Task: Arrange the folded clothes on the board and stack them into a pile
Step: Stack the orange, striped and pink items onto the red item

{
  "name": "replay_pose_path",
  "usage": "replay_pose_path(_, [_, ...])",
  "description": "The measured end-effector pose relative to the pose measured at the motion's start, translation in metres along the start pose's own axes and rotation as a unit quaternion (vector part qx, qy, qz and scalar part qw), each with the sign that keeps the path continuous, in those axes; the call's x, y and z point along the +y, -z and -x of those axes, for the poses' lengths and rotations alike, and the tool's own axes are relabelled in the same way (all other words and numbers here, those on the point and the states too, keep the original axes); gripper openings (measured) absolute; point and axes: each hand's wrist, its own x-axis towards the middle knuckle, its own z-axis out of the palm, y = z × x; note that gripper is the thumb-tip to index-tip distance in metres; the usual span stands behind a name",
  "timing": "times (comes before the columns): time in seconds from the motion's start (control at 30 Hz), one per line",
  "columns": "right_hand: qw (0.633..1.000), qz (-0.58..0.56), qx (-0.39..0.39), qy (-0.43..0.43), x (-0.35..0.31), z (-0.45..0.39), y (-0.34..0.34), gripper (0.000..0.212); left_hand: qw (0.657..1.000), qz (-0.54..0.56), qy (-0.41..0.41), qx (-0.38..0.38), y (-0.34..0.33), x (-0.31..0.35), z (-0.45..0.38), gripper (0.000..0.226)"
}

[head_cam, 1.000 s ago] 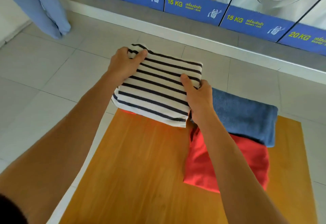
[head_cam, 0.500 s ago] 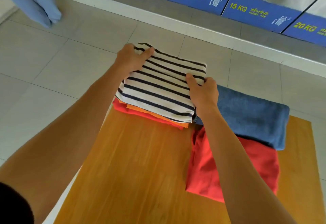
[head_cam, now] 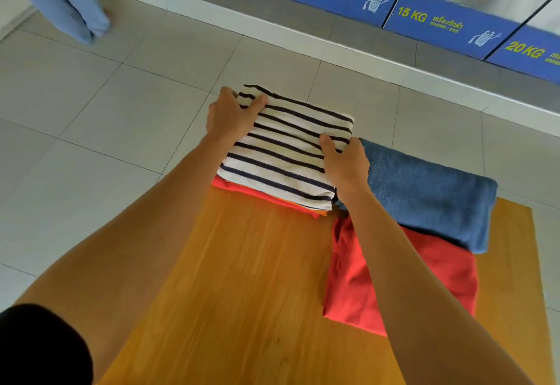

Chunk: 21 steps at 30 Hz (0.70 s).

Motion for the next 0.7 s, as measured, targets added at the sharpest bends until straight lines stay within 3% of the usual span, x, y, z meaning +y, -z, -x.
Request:
replay_pose_path(0.1, [0.999, 0.029, -0.039, 0.009, -0.003, 0.021, 0.013, 0.053, 0.999, 0.031, -0.027, 0.007, 0.021, -0.006, 0.028, 0.08])
replay_pose_path(0.2, [0.996, 0.056, -0.033, 0.06, 0.008, 0.06, 0.029, 0.037, 0.998, 0.034, -0.043, -0.012, 0.045, -0.03, 0.073, 0.081])
replay_pose_path(0.27, [0.996, 0.042, -0.02, 0.074, 0.023, 0.099, 0.037, 0.022, 0.999, 0.018, -0.023, -0.017, 0.062, -0.059, 0.114, 0.077])
replay_pose_path(0.4, [0.998, 0.002, -0.026, 0.054, 0.074, 0.182, 0.045, 0.026, 0.997, -0.056, 0.06, -0.008, 0.095, -0.129, 0.21, 0.065])
replay_pose_path(0.5, [0.996, 0.03, -0.082, 0.026, 0.126, 0.241, 0.048, 0.013, 0.989, -0.092, 0.116, -0.007, 0.114, -0.172, 0.28, 0.062])
replay_pose_path(0.7, [0.96, 0.087, -0.261, -0.061, 0.184, 0.333, 0.059, 0.025, 0.979, -0.102, 0.175, 0.026, 0.139, -0.209, 0.374, 0.07])
